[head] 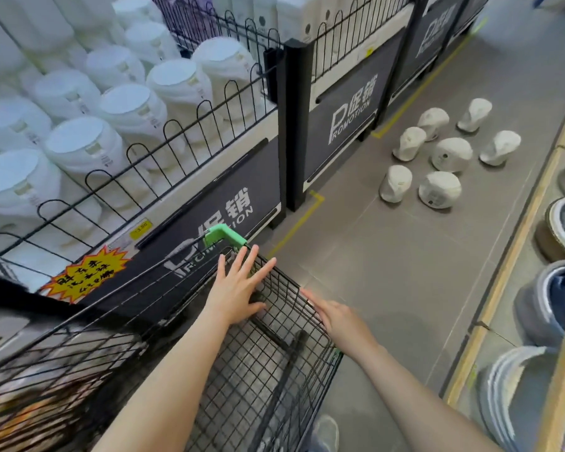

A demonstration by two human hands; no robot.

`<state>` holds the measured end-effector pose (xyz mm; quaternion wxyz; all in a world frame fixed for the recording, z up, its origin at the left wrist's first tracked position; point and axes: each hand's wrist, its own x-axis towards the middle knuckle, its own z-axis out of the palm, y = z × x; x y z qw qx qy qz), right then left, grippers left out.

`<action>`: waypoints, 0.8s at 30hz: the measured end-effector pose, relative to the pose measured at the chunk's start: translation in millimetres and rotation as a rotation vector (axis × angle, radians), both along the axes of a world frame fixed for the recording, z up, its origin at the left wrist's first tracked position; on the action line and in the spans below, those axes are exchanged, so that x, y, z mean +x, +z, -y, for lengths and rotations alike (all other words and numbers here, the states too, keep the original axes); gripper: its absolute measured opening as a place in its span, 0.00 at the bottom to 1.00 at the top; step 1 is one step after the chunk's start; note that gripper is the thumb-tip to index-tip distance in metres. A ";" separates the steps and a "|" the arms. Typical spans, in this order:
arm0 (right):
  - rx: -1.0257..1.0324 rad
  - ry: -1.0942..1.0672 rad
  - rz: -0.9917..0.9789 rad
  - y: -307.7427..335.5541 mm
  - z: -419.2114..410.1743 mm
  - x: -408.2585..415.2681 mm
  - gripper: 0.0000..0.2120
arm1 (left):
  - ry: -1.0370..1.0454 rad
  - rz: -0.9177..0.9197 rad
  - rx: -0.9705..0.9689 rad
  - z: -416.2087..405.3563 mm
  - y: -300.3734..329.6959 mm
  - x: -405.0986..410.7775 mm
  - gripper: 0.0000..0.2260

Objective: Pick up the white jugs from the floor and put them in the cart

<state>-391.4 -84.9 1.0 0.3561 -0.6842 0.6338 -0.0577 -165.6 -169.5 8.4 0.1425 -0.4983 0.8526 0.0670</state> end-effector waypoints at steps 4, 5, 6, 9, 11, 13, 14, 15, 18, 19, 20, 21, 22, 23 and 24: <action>-0.010 -0.018 0.032 -7.3 45.0 -38.9 0.22 | -0.020 0.014 0.016 41.3 1.0 -37.7 0.45; -0.017 -0.013 0.021 -10.3 56.3 -48.1 0.22 | -0.018 0.008 0.021 51.9 0.9 -46.0 0.45; -0.024 -0.011 0.007 -12.3 67.4 -56.6 0.22 | -0.016 -0.001 0.028 62.6 0.3 -53.5 0.45; -0.055 -0.016 -0.020 -12.1 99.7 -80.5 0.22 | -0.015 -0.021 0.032 91.0 -0.8 -74.3 0.45; -0.067 -0.005 -0.026 -11.7 119.7 -92.5 0.22 | -0.009 -0.029 0.032 107.4 -2.8 -85.1 0.45; -0.075 -0.004 -0.024 -13.0 136.9 -101.1 0.22 | 0.008 -0.042 0.024 123.3 -5.5 -93.2 0.46; -0.082 0.005 -0.030 -13.2 144.3 -104.6 0.22 | 0.019 -0.048 0.019 130.4 -7.0 -96.4 0.46; -0.095 0.019 -0.040 -13.5 151.6 -107.8 0.22 | 0.027 -0.051 0.017 137.2 -7.8 -99.6 0.46; -0.076 0.038 -0.047 -11.2 166.5 -115.5 0.21 | 0.018 -0.039 0.031 154.4 -6.7 -109.0 0.46; -0.064 0.040 -0.047 -10.1 169.4 -118.0 0.21 | 0.017 -0.043 0.033 159.0 -6.1 -112.2 0.46; -0.055 0.041 -0.046 -8.3 173.0 -120.7 0.21 | 0.011 -0.044 0.037 164.5 -4.4 -115.6 0.46; -0.041 0.044 -0.035 -8.1 176.3 -124.6 0.21 | 0.001 -0.044 0.045 169.4 -2.0 -118.7 0.45; -0.013 0.047 -0.014 -7.1 178.8 -129.1 0.21 | -0.011 -0.042 0.061 173.4 0.7 -121.6 0.43; 0.032 0.049 0.019 -6.8 181.5 -133.4 0.21 | -0.019 -0.040 0.080 177.4 4.2 -124.4 0.42; 0.087 0.051 0.052 -5.3 184.7 -137.6 0.21 | -0.020 -0.037 0.093 182.2 8.0 -127.2 0.40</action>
